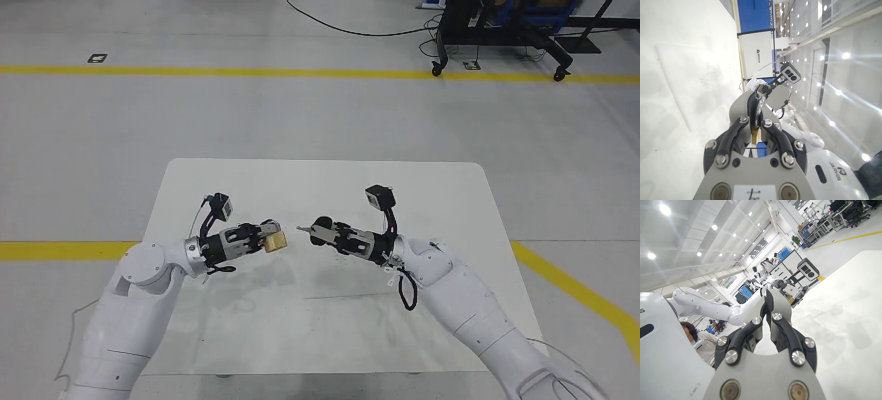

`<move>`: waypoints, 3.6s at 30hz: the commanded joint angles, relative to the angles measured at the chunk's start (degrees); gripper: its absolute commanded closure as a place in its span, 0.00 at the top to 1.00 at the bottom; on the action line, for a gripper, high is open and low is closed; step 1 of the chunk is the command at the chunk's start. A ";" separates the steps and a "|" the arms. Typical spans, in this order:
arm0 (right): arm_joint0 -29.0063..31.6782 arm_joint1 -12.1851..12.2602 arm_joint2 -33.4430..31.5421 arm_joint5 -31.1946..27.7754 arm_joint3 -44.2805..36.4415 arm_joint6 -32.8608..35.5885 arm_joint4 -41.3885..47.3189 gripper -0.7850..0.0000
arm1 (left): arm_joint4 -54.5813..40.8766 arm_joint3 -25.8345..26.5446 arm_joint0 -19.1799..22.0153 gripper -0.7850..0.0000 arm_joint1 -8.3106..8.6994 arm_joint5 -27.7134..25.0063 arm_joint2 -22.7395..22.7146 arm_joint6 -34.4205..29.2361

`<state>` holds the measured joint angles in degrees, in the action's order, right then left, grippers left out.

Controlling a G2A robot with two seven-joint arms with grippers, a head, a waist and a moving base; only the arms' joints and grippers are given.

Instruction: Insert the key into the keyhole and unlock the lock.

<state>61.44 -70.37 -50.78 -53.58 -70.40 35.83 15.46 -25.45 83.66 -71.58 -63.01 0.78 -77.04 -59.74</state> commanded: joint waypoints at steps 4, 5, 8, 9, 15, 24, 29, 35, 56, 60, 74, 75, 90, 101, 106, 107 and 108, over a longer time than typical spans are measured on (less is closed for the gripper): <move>3.07 0.88 -1.63 11.10 -3.21 1.26 3.64 0.00 | -1.24 -0.97 2.93 0.00 -0.39 8.26 2.04 3.52; 3.90 1.17 -2.45 12.95 -3.92 0.77 3.22 0.00 | -1.30 -1.18 3.77 0.00 -0.52 9.40 2.61 4.41; 7.31 1.91 -4.81 19.41 -7.67 -2.38 2.17 0.00 | -1.85 -2.56 6.25 0.00 -1.02 11.16 4.67 6.12; 8.58 2.18 -5.43 21.52 -9.64 -2.81 1.69 0.00 | -1.58 -3.03 7.11 0.00 -1.18 11.15 5.38 6.67; 11.06 2.65 -6.75 24.86 -13.26 -3.47 1.85 0.00 | 6.76 -3.99 9.36 0.00 -1.10 10.21 7.36 10.17; 11.06 2.65 -6.75 24.86 -13.26 -3.47 1.85 0.00 | 4.51 -3.67 8.50 0.00 -1.33 10.03 7.37 11.64; 11.65 1.71 -4.87 29.91 -13.78 -10.29 1.96 0.00 | 1.43 -4.17 10.43 0.00 -1.89 12.42 8.81 11.42; 14.98 0.14 -0.88 38.75 -18.45 -25.31 -1.72 0.00 | 2.41 -6.11 12.44 0.00 -2.72 13.32 12.06 14.46; 16.81 -2.63 2.41 46.45 -23.17 -43.02 -15.44 0.00 | 2.60 -4.80 11.65 0.00 -3.06 12.39 11.93 18.74; 16.62 -3.17 2.71 47.82 -22.89 -44.07 -15.98 0.00 | 2.45 -4.76 11.48 0.00 -3.08 12.28 11.79 18.79; 16.17 -4.49 1.95 49.13 -21.71 -43.63 -15.39 0.00 | 2.61 -4.58 11.28 0.00 -3.10 12.18 11.50 18.72; 16.15 -4.58 1.95 49.20 -21.62 -43.49 -15.46 0.00 | 2.61 -4.60 11.29 0.00 -3.11 12.18 11.49 18.71; 16.29 -5.95 1.90 48.44 -20.89 -44.38 -16.20 0.00 | 2.29 -4.57 11.12 0.00 -3.21 12.22 11.24 19.05; 16.05 -7.20 3.29 48.50 -19.81 -44.10 -16.79 0.00 | 1.88 -4.55 11.11 0.00 -3.30 12.55 11.28 18.62; 15.40 -7.66 2.66 48.38 -19.00 -44.64 -16.83 0.00 | 2.26 -4.35 11.13 0.00 -3.34 12.57 11.60 18.22; 15.23 -7.74 2.50 48.33 -18.80 -44.73 -16.85 0.00 | 2.33 -4.37 11.15 0.00 -3.34 12.57 11.64 18.14; 15.08 -7.83 2.31 48.25 -18.67 -44.90 -16.88 0.00 | 2.37 -4.40 11.19 0.00 -3.34 12.61 11.65 18.06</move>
<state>76.65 -78.13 -48.31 -5.27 -89.20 -8.96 -1.40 -23.13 79.29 -60.43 -66.35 13.35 -65.40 -41.61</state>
